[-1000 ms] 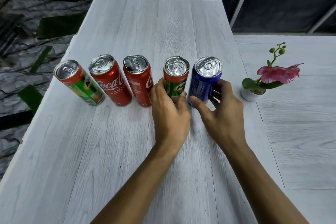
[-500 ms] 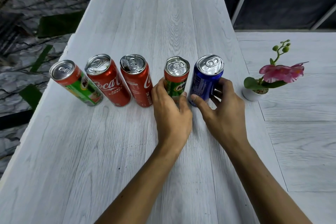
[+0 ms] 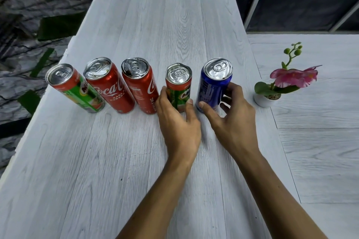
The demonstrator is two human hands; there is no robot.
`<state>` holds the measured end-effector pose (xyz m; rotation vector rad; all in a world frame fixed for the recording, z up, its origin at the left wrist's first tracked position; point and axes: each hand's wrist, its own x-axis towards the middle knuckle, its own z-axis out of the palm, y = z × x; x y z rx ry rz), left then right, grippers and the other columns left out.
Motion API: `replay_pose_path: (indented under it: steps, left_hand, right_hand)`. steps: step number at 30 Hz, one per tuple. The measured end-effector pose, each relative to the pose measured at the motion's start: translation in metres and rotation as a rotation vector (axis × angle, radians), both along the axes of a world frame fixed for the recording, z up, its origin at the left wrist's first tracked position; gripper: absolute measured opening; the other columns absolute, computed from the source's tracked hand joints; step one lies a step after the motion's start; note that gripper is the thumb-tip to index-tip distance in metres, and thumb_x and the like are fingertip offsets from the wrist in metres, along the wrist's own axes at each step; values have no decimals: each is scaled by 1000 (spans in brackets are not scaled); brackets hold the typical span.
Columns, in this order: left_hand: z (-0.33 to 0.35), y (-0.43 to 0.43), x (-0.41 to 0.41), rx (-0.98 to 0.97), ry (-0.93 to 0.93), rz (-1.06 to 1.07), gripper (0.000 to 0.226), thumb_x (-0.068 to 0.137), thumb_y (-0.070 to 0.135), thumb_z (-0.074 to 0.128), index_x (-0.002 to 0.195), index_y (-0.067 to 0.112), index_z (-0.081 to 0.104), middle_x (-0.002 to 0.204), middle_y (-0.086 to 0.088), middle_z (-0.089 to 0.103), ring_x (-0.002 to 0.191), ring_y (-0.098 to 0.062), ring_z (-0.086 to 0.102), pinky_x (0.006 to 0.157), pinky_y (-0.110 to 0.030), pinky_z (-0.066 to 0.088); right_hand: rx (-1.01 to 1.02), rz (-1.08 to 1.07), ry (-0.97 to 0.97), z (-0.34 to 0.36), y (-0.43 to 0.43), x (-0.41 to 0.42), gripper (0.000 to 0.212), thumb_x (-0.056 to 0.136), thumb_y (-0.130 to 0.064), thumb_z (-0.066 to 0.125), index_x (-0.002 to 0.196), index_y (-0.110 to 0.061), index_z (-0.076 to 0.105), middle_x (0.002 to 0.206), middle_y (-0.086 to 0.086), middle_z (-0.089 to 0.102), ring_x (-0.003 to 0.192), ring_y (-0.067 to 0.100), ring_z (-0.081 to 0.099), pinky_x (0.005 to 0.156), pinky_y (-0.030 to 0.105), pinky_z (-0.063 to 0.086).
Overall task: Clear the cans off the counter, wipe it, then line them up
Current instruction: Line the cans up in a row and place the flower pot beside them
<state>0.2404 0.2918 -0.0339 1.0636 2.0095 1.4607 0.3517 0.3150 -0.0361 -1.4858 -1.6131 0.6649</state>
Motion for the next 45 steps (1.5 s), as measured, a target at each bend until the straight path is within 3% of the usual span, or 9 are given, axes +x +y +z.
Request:
replay_pose_path:
  steps: [8,16,19,21,24,29,35,41,45]
  left_hand:
    - [-5,-8,5,-39,-14,-12,73,99,35,66,159,19,29,157,1,44,144,-15,43,114,-40,45]
    - [-9,-33,3,-89,-27,-41,79,98,42,64,161,30,18,166,5,31,152,-11,31,120,-40,37]
    - [-10,-50,-1,-119,47,-57,74,98,45,63,159,33,24,163,9,37,147,-9,37,108,-22,37]
    - [-9,-62,-6,-120,139,-97,63,98,45,61,154,31,37,157,10,45,140,-6,43,100,-16,35]
    - [-6,-77,-14,-123,259,-229,55,97,53,53,146,29,51,151,10,53,135,-3,46,106,-27,43]
    - [-1,-91,-17,-207,444,-535,59,97,58,47,151,34,44,158,13,44,146,-8,38,120,-42,38]
    - [2,-90,-1,-179,580,-697,63,98,62,38,156,37,37,164,16,31,151,2,21,127,-35,19]
    - [6,-85,24,-140,652,-781,64,99,65,34,157,40,30,166,20,24,144,13,7,121,-20,3]
    - [15,-80,42,-124,666,-822,64,98,62,35,158,40,28,168,20,20,153,3,12,120,-21,1]
  right_hand:
    - [-60,18,-122,1,-6,8,76,87,-54,74,147,-19,43,143,-2,59,128,14,56,101,33,52]
    - [-135,66,-363,6,-30,22,67,95,-61,56,147,-19,49,153,-1,50,138,16,48,102,22,35]
    - [-133,152,-442,10,-41,27,62,98,-62,50,145,-23,54,156,-5,47,142,13,43,108,26,36]
    - [-112,197,-507,11,-50,32,60,99,-63,49,145,-25,54,158,-7,44,145,10,39,109,26,36]
    - [-87,230,-583,13,-64,39,62,99,-63,46,150,-28,48,161,-8,40,149,11,34,113,29,33]
    - [-45,266,-636,19,-84,59,62,101,-59,46,154,-26,44,162,-4,39,151,15,33,115,27,24]
    - [-34,268,-623,29,-102,85,65,101,-59,40,155,-23,43,162,0,39,151,19,32,122,40,31]
    - [-52,252,-641,38,-113,111,68,100,-61,34,156,-23,41,164,0,34,154,20,27,123,45,28]
    - [-60,219,-647,45,-114,129,73,98,-65,26,157,-25,38,165,-2,30,155,17,23,124,45,25]
